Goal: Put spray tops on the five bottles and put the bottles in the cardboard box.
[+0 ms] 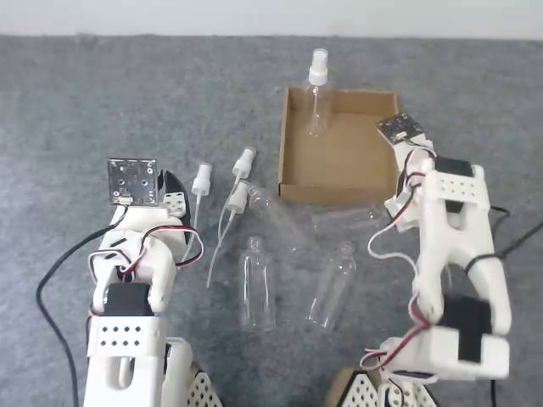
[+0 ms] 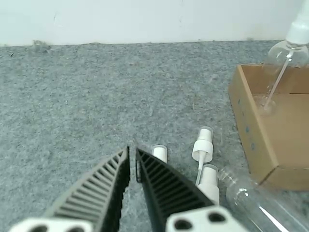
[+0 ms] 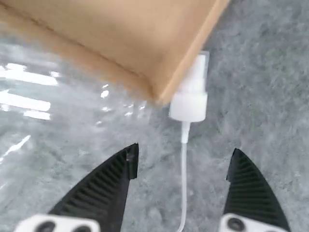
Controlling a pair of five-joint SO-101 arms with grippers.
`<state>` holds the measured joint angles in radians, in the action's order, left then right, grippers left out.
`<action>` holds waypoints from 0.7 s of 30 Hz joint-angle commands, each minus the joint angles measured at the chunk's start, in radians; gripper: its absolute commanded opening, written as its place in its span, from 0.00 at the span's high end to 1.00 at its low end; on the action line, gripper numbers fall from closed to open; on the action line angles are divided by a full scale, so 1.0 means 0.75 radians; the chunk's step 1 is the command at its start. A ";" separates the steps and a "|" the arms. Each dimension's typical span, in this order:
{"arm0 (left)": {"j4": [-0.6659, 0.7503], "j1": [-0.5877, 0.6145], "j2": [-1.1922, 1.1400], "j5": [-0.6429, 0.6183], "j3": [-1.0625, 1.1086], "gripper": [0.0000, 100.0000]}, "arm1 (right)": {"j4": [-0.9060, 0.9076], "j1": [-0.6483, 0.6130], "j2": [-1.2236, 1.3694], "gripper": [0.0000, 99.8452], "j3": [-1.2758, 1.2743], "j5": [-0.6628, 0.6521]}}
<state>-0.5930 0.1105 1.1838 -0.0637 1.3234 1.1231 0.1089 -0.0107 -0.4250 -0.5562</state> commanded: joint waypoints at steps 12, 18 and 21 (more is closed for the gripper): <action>0.037 -0.004 0.020 -0.004 -0.013 0.99 | -0.161 0.071 0.404 0.74 0.338 0.027; 0.037 -0.004 0.020 -0.004 -0.013 0.99 | -0.175 0.148 0.398 0.74 0.340 0.049; 0.037 -0.004 0.020 -0.004 -0.013 0.99 | -0.175 0.195 0.404 0.74 0.364 0.051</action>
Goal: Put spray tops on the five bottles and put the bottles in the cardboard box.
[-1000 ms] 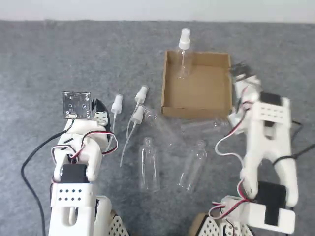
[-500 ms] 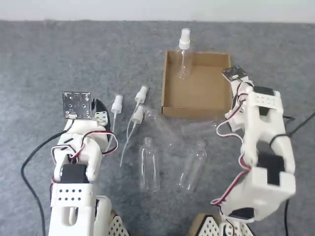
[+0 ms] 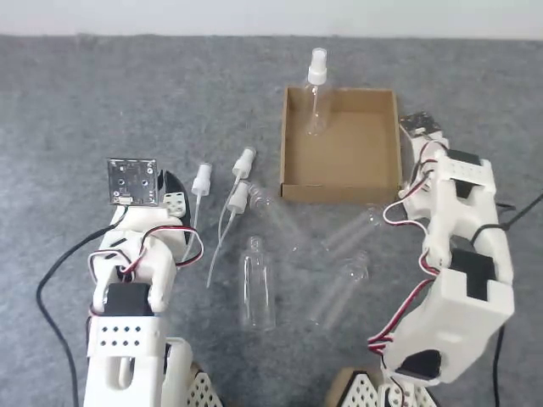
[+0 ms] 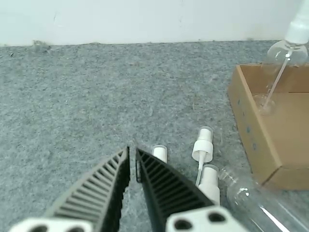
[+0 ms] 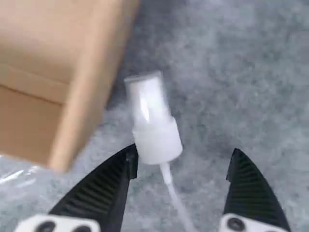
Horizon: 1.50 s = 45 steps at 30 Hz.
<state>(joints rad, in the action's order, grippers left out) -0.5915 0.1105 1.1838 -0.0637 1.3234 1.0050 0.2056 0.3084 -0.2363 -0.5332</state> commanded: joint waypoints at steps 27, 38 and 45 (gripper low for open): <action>0.035 -0.004 0.020 -0.004 -0.011 0.99 | 0.208 -0.036 0.257 0.73 0.550 -0.139; 0.035 -0.004 0.020 -0.004 -0.011 0.99 | 0.206 0.048 0.355 0.74 0.765 -0.002; 0.035 -0.004 0.020 -0.004 -0.011 0.99 | 0.175 0.019 0.369 0.74 0.788 -0.055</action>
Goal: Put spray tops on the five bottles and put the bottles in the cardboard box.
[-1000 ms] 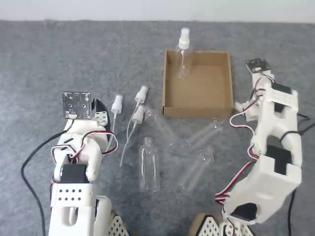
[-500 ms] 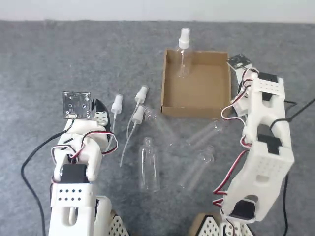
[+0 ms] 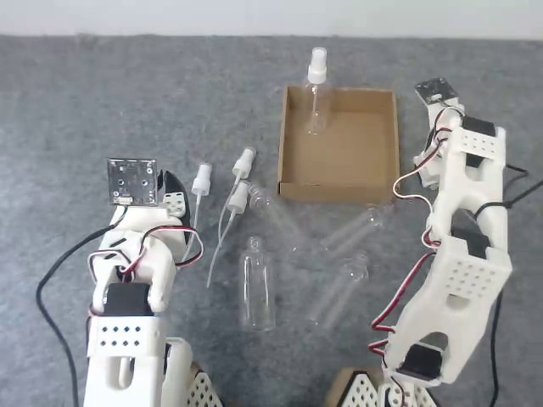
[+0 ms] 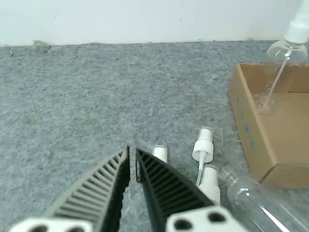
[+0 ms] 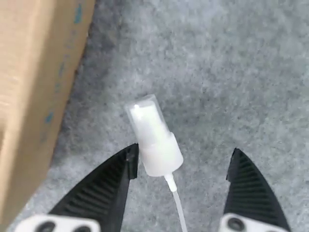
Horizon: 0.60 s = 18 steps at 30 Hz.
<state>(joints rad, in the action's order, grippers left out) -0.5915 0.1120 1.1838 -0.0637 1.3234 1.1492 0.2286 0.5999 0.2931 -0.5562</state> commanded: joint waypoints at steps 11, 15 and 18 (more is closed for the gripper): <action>0.035 -0.006 0.020 -0.004 -0.011 0.99 | -0.085 -0.009 0.144 0.85 0.133 -0.020; 0.035 -0.006 0.020 -0.004 -0.011 0.99 | -0.036 0.036 0.169 0.91 0.213 -0.012; 0.035 -0.006 0.020 -0.004 -0.011 0.99 | 0.071 0.081 0.134 0.94 0.307 0.063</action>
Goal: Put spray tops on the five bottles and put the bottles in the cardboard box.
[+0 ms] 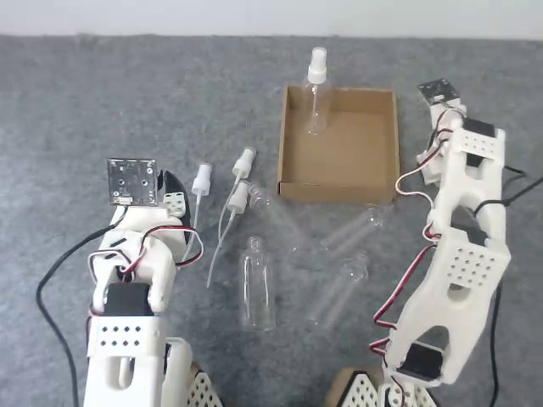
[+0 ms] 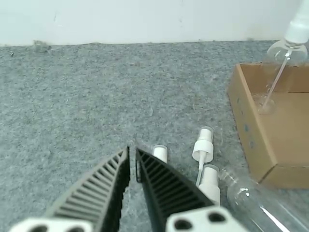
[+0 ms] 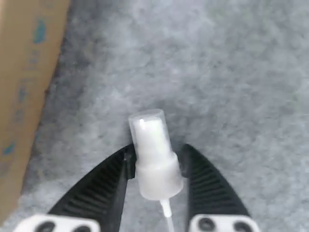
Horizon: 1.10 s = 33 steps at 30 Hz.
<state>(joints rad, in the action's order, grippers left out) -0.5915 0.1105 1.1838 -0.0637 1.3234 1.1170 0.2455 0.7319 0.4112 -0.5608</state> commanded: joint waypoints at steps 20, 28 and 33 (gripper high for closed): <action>-0.145 0.209 -0.020 -0.006 -0.283 0.99 | 0.903 -0.656 -0.672 0.99 0.554 0.763; -0.254 0.487 -0.575 0.096 -0.760 0.99 | 0.719 -1.188 -0.592 0.99 0.520 1.166; -0.325 0.583 -0.917 0.166 -1.073 0.99 | 0.470 -1.314 -0.353 0.96 0.520 1.487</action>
<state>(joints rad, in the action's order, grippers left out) -0.8140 0.5155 0.6068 0.0376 0.6774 1.5988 -0.6813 0.3805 0.7933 0.3721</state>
